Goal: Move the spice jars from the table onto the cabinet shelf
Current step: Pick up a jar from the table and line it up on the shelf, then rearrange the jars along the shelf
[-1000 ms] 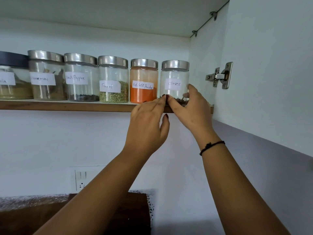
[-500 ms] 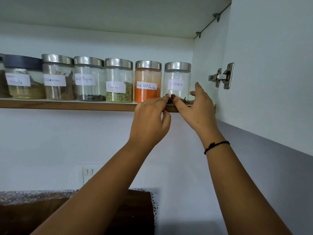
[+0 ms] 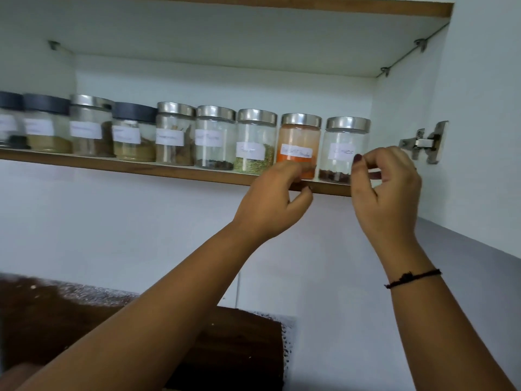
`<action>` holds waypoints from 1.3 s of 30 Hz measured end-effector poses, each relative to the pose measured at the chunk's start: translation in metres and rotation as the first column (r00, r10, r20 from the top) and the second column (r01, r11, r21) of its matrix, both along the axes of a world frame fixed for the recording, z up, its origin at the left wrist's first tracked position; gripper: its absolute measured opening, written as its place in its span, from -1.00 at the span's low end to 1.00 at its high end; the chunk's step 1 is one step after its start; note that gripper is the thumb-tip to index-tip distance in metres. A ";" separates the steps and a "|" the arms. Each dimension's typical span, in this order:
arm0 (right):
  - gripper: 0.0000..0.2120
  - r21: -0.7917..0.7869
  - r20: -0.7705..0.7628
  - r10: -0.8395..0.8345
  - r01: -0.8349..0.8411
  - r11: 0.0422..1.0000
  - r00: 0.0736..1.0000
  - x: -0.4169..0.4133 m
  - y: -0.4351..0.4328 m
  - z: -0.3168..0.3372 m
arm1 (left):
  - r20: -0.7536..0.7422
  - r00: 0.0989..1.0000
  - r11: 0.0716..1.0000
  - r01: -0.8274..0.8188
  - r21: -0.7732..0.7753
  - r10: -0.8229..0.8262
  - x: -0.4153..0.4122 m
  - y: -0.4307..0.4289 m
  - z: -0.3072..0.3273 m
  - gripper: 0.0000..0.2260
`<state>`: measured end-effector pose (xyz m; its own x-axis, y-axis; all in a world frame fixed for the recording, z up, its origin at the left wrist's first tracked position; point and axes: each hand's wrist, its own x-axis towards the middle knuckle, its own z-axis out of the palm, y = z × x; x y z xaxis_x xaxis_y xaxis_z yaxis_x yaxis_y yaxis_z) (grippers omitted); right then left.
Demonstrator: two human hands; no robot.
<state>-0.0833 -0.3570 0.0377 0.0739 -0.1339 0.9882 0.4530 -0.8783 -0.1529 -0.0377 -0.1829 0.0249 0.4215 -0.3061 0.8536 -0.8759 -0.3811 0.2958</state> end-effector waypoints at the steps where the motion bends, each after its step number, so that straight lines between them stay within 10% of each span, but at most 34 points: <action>1: -0.81 -0.035 -0.009 0.042 -0.042 0.998 0.999 -0.001 0.011 0.001 | 0.012 1.000 1.000 -0.013 -0.026 0.013 -0.001 0.009 0.001 -0.65; 8: -0.79 -0.121 -0.101 0.326 -0.337 0.934 0.940 0.011 0.109 -0.005 | 0.037 0.998 0.993 -0.052 -0.110 0.057 0.000 0.090 -0.004 -0.79; 23: -0.83 -0.199 -0.202 0.369 -0.407 0.891 0.907 0.062 0.355 0.011 | 0.057 0.957 0.951 -0.274 -0.142 0.284 0.037 0.370 0.036 -0.79; 39: -0.75 -0.302 -0.378 0.065 -0.190 0.934 0.923 0.118 0.473 0.056 | 0.137 0.822 0.828 -0.560 0.019 0.553 0.101 0.506 0.078 -0.71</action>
